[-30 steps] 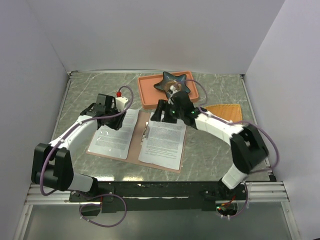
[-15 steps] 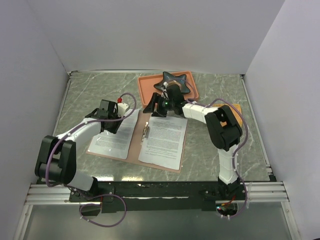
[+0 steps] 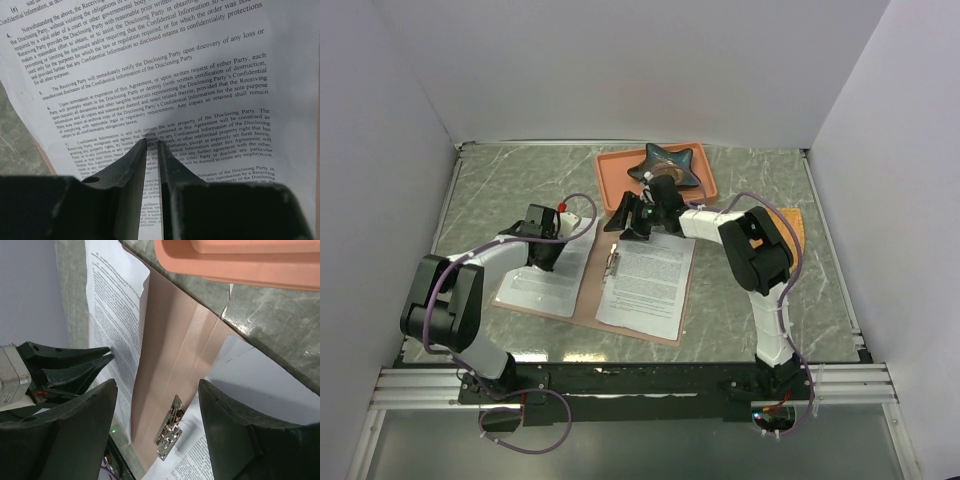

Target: Put the files into the folder

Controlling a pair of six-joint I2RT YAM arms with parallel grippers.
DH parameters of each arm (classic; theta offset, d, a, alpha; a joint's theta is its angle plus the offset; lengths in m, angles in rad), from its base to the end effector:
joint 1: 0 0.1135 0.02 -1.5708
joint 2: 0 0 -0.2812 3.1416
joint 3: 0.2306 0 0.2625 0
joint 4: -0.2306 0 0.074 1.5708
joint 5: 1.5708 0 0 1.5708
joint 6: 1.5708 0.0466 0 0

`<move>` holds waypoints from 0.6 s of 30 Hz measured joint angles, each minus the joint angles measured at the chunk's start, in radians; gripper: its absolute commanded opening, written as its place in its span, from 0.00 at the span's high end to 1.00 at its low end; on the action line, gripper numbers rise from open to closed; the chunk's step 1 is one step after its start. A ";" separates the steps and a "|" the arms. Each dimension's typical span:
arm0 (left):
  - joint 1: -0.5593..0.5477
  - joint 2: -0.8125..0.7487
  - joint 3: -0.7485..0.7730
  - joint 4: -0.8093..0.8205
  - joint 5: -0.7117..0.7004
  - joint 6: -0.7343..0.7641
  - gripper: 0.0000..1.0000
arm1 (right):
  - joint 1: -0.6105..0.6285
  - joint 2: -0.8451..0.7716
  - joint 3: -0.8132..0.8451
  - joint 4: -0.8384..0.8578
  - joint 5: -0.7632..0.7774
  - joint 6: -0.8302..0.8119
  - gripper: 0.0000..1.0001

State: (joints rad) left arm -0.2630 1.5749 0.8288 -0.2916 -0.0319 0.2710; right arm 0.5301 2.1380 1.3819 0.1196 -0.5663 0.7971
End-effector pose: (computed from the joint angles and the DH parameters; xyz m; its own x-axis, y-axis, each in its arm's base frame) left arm 0.3005 -0.0794 0.1614 -0.7359 0.4752 -0.4823 0.4579 0.8740 0.1625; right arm 0.4095 0.2690 0.1516 -0.9298 0.1548 -0.3338 -0.1914 0.5713 0.7981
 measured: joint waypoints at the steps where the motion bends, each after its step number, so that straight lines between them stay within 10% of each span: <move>1: 0.000 0.000 0.000 0.003 0.000 0.000 0.80 | 0.001 0.000 0.000 0.001 0.000 0.001 0.27; 18: 0.000 0.001 0.000 0.003 0.001 -0.003 0.83 | 0.018 0.000 -0.086 0.118 -0.019 0.044 0.29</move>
State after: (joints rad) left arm -0.2634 1.5757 0.8288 -0.2886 -0.0311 0.2680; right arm 0.5480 2.1384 1.2957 0.2375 -0.5850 0.8413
